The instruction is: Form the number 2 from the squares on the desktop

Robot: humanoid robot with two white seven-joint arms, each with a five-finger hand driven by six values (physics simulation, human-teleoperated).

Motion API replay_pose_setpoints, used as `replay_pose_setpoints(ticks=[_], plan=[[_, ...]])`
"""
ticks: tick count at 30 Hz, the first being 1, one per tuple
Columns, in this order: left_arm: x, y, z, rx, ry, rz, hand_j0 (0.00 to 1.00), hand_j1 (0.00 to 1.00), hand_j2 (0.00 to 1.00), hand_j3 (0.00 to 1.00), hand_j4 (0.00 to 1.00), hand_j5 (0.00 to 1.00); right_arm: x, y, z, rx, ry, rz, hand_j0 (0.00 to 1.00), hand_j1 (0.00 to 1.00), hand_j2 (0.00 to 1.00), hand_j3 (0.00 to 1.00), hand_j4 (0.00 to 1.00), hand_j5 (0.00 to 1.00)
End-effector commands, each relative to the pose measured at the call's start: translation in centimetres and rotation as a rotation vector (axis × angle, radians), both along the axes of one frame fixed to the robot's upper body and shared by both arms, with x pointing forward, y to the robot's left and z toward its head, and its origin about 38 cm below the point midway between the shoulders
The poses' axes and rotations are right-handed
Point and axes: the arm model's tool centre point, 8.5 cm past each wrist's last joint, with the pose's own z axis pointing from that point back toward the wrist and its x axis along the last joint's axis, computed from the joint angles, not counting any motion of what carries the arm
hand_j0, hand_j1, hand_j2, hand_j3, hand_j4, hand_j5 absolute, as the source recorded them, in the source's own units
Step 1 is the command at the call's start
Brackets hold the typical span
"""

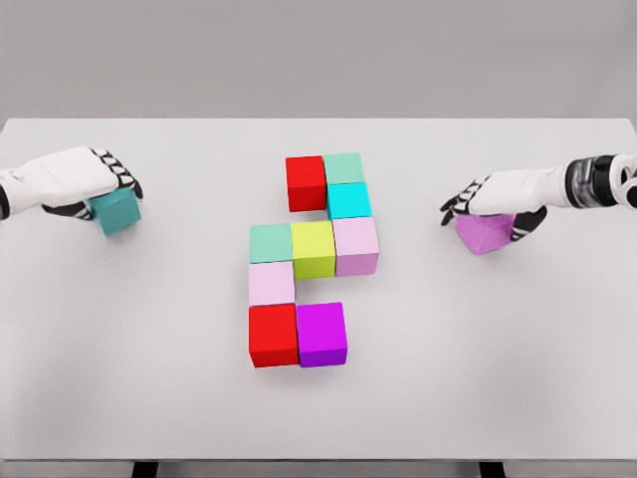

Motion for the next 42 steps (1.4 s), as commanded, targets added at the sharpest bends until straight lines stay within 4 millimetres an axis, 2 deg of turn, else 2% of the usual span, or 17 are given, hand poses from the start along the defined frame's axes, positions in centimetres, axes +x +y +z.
replay_pose_setpoints(ticks=[1, 7, 14, 16, 20, 22, 23, 25, 27, 31, 35, 38, 39, 42], plan=[[0.5, -0.2, -0.6, -0.017, 0.01, 0.015, 0.66, 0.66, 0.66, 0.66, 0.66, 0.66, 0.0, -0.1, -0.1, -0.013, -0.002, 0.001, 0.87, 0.87, 0.87, 0.87, 0.87, 0.87], [2.4, -1.6, -0.1, -0.046, -0.005, 0.022, 0.67, 0.67, 0.67, 0.67, 0.67, 0.67, 0.1, -0.1, 0.2, -0.009, -0.009, -0.001, 0.82, 0.82, 0.82, 0.82, 0.82, 0.82], [4.3, -3.9, 1.1, -0.071, -0.022, 0.007, 0.67, 0.67, 0.67, 0.67, 0.67, 0.67, 0.2, -0.2, 0.4, -0.007, -0.014, -0.003, 0.72, 0.72, 0.72, 0.72, 0.72, 0.72], [4.8, -5.6, 1.4, -0.093, -0.032, -0.018, 0.67, 0.67, 0.67, 0.67, 0.67, 0.67, 0.2, -0.1, 0.5, -0.005, -0.016, -0.002, 0.7, 0.7, 0.7, 0.7, 0.7, 0.7], [5.2, -6.9, 1.7, -0.108, -0.039, -0.04, 0.68, 0.68, 0.68, 0.68, 0.68, 0.68, 0.2, -0.1, 0.7, -0.003, -0.02, 0.001, 0.67, 0.67, 0.67, 0.67, 0.67, 0.67], [5.2, -6.9, 1.7, -0.112, -0.041, -0.039, 0.74, 0.74, 0.74, 0.74, 0.74, 0.74, 0.1, -0.3, 0.9, -0.001, -0.021, -0.003, 0.65, 0.65, 0.65, 0.65, 0.65, 0.65], [5.2, -6.9, 1.8, -0.118, -0.041, -0.038, 0.82, 0.82, 0.82, 0.82, 0.82, 0.82, 0.1, -0.5, 0.9, -0.003, -0.021, -0.006, 0.64, 0.64, 0.64, 0.64, 0.64, 0.64], [5.3, -6.3, 2.6, -0.117, -0.056, -0.031, 1.0, 1.0, 1.0, 1.0, 1.0, 1.0, 0.1, -0.5, 0.9, -0.003, -0.022, -0.005, 0.62, 0.62, 0.62, 0.62, 0.62, 0.62], [4.9, -4.2, 3.5, -0.116, -0.062, -0.001, 1.0, 1.0, 1.0, 1.0, 1.0, 1.0, 0.0, -0.3, 1.1, 0.0, -0.025, 0.002, 0.61, 0.61, 0.61, 0.61, 0.61, 0.61], [3.7, 0.6, 5.0, -0.087, -0.068, 0.074, 1.0, 1.0, 1.0, 1.0, 1.0, 1.0, -1.7, -0.1, 2.8, -0.009, -0.057, 0.062, 0.61, 0.61, 0.61, 0.61, 0.61, 0.61], [2.3, 3.9, 5.1, -0.023, -0.053, 0.123, 1.0, 1.0, 1.0, 1.0, 1.0, 1.0, -3.3, -0.5, 4.1, -0.027, -0.078, 0.1, 0.61, 0.61, 0.61, 0.61, 0.61, 0.61], [1.6, 4.7, 3.9, 0.029, -0.014, 0.125, 1.0, 1.0, 1.0, 1.0, 1.0, 1.0, -5.2, -0.2, 5.2, -0.042, -0.097, 0.151, 0.61, 0.61, 0.61, 0.61, 0.61, 0.61], [1.4, 4.7, 3.2, 0.044, 0.004, 0.12, 0.96, 0.96, 0.96, 0.96, 0.96, 0.96, -5.6, -0.2, 5.5, -0.047, -0.101, 0.163, 0.61, 0.61, 0.61, 0.61, 0.61, 0.61], [1.3, 4.5, 2.3, 0.089, 0.026, 0.107, 0.95, 0.95, 0.95, 0.95, 0.95, 0.95, -7.2, 0.2, 6.0, -0.055, -0.107, 0.206, 0.61, 0.61, 0.61, 0.61, 0.61, 0.61]])
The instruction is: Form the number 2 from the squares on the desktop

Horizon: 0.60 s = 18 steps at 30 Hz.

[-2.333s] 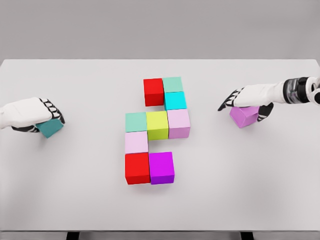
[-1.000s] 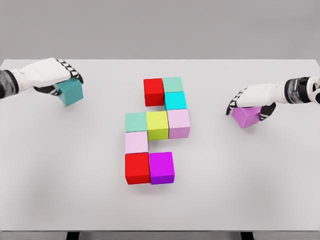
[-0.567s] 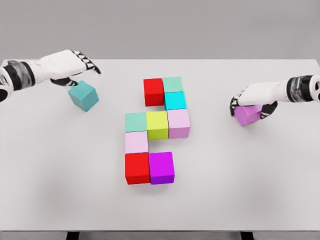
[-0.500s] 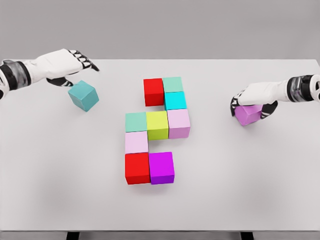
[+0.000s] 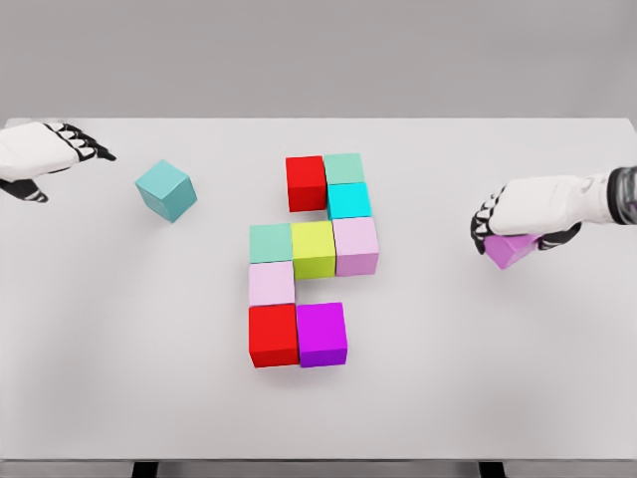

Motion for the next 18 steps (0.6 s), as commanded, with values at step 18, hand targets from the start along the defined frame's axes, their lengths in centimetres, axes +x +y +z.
replay_pose_setpoints(ticks=[18], plan=[[0.1, -2.9, -3.8, 0.079, 0.09, -0.065, 0.95, 0.95, 0.95, 0.95, 0.95, 0.95, -5.2, 3.1, -1.1, 0.052, 0.083, 0.142, 0.61, 0.61, 0.61, 0.61, 0.61, 0.61]])
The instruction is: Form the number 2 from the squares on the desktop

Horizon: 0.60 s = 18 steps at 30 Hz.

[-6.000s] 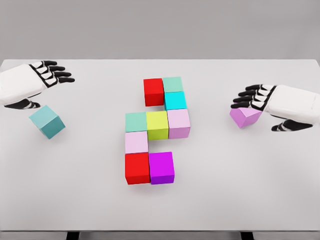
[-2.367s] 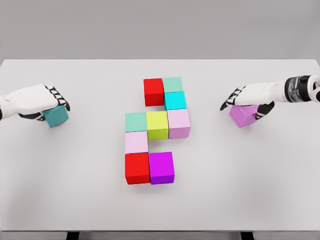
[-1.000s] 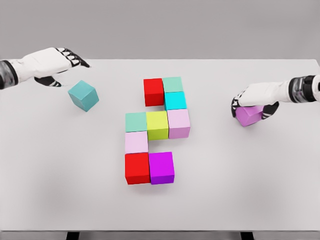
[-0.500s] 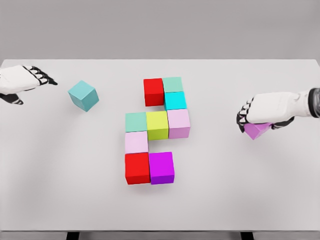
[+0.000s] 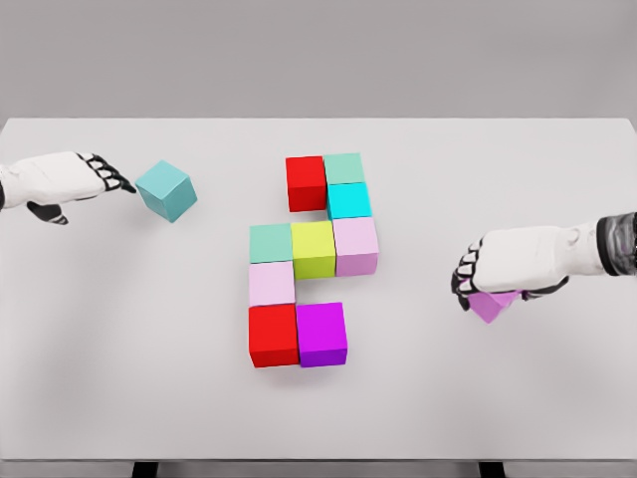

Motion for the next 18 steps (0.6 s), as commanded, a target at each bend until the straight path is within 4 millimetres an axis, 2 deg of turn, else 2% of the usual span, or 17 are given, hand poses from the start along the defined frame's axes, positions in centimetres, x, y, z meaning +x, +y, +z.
replay_pose_setpoints(ticks=[1, 6, 14, 18], plan=[[0.0, -0.6, -0.5, -0.001, 0.012, -0.012, 0.95, 0.95, 0.95, 0.95, 0.95, 0.95, 0.1, 0.8, -0.1, 0.018, 0.006, 0.012, 0.61, 0.61, 0.61, 0.61, 0.61, 0.61], [0.1, -1.4, -0.7, -0.007, 0.015, -0.027, 0.95, 0.95, 0.95, 0.95, 0.95, 0.95, 0.1, 3.2, -0.9, 0.058, 0.023, 0.062, 0.61, 0.61, 0.61, 0.61, 0.61, 0.61], [0.3, -3.8, -0.9, -0.019, 0.022, -0.075, 0.95, 0.95, 0.95, 0.95, 0.95, 0.95, -0.1, 5.1, -1.6, 0.09, 0.04, 0.098, 0.63, 0.63, 0.63, 0.63, 0.63, 0.63], [0.5, -4.1, -0.6, -0.026, 0.017, -0.078, 0.96, 0.96, 0.96, 0.96, 0.96, 0.96, -0.1, 5.6, -1.7, 0.098, 0.043, 0.109, 0.66, 0.66, 0.66, 0.66, 0.66, 0.66]])
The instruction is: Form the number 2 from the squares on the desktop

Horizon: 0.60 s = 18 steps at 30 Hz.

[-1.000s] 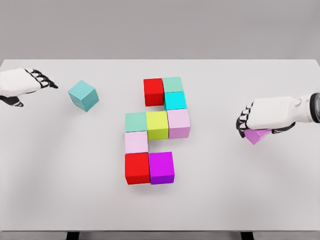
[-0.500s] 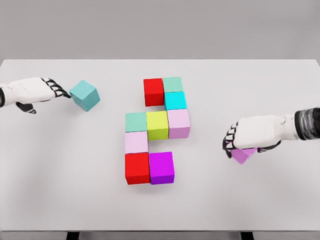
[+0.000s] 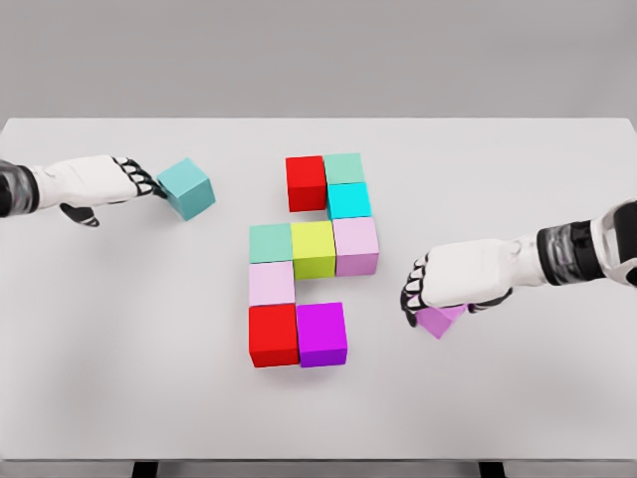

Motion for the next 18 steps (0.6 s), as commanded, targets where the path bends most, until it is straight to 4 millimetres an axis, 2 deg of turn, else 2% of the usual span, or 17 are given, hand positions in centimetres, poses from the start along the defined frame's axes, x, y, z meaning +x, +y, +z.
replay_pose_setpoints(ticks=[1, 4, 6, 10, 13, 18], plan=[[0.1, -0.3, 0.0, -0.009, 0.0, -0.002, 0.96, 0.96, 0.96, 0.96, 0.96, 0.96, 0.0, 0.3, 0.0, 0.008, 0.002, 0.005, 0.67, 0.67, 0.67, 0.67, 0.67, 0.67], [0.4, -0.2, 0.6, -0.009, -0.013, 0.002, 0.96, 0.96, 0.96, 0.96, 0.96, 0.96, 0.0, 0.4, 0.0, 0.007, 0.001, 0.006, 0.74, 0.74, 0.74, 0.74, 0.74, 0.74], [0.8, -0.9, 0.4, -0.02, -0.012, -0.003, 0.96, 0.96, 0.96, 0.96, 0.96, 0.96, 0.0, 0.4, -0.1, 0.008, 0.005, 0.006, 0.79, 0.79, 0.79, 0.79, 0.79, 0.79], [1.3, -1.1, 0.7, -0.02, -0.015, 0.006, 0.97, 0.97, 0.97, 0.97, 0.97, 0.97, -0.1, 0.3, -0.2, 0.006, 0.006, 0.005, 0.93, 0.93, 0.93, 0.93, 0.93, 0.93], [1.8, -1.1, 0.7, -0.021, -0.013, 0.018, 0.97, 0.97, 0.97, 0.97, 0.97, 0.97, -0.1, 0.3, -0.2, 0.005, 0.006, 0.004, 0.98, 0.98, 0.98, 0.98, 0.98, 0.98], [2.4, -1.2, 0.4, -0.025, -0.005, 0.035, 0.99, 0.99, 0.99, 0.99, 0.99, 0.99, -0.1, 0.3, -0.2, 0.005, 0.006, 0.003, 0.98, 0.98, 0.98, 0.98, 0.98, 0.98]])
